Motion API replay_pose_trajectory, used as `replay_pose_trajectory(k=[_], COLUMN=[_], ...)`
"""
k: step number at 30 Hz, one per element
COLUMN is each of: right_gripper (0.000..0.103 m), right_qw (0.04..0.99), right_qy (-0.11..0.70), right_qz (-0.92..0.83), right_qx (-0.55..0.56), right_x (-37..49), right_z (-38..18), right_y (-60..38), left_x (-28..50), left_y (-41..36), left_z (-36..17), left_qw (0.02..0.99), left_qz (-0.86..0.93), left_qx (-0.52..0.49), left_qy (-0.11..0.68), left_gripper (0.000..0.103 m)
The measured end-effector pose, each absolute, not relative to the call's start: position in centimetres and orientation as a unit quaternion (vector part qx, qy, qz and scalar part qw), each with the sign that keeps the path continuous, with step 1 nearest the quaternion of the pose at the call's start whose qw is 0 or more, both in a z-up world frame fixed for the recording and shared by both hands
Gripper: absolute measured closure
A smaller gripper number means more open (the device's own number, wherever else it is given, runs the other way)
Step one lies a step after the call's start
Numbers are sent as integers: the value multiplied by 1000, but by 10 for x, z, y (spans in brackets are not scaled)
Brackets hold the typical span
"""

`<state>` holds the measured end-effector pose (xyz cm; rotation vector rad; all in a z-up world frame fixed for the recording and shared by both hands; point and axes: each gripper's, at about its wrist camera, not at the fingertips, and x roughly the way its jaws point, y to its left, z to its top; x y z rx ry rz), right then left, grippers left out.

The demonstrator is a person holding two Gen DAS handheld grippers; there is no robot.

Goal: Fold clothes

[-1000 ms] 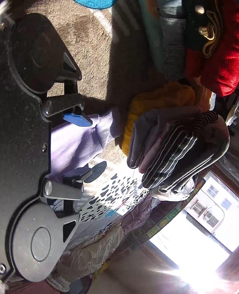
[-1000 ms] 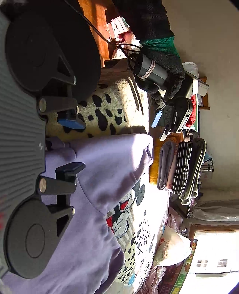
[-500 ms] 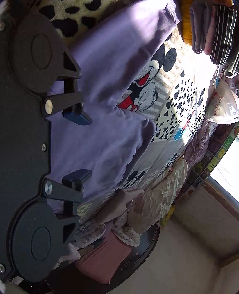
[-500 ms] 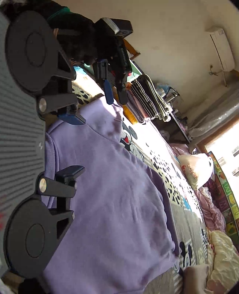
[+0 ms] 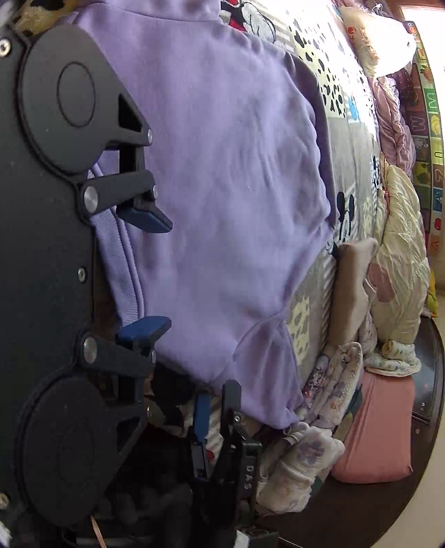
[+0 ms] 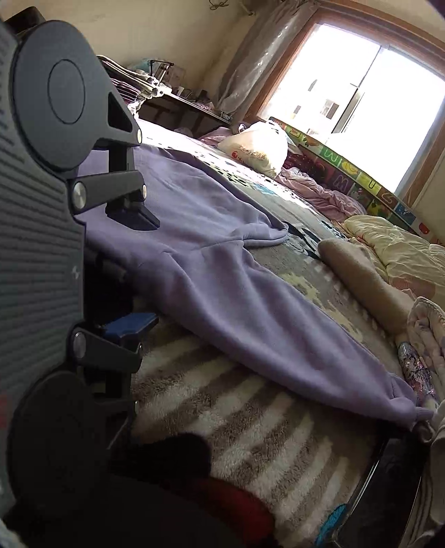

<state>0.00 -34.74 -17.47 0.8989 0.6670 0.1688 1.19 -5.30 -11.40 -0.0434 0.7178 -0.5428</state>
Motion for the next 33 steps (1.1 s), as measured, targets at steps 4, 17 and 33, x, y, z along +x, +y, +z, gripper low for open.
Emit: replay_pose_trajectory(k=[4,17,33], right_gripper=[50,48,51], right_qw=[842,843,850], right_qy=[316,306,289], right_qz=[75,91,111], right_qx=[430,433,427], right_x=[11,12,19], right_z=[-184,-187,-187], right_y=[-345,-349,-353], left_x=[17,109,266], left_y=[-79,-109,-226], left_z=[-148,-78,-115], left_qw=[871,895,892], left_qz=[-284,-250,-187], left_qx=[20,33,160], left_qy=[400,367,380], left_gripper=[44,45,62])
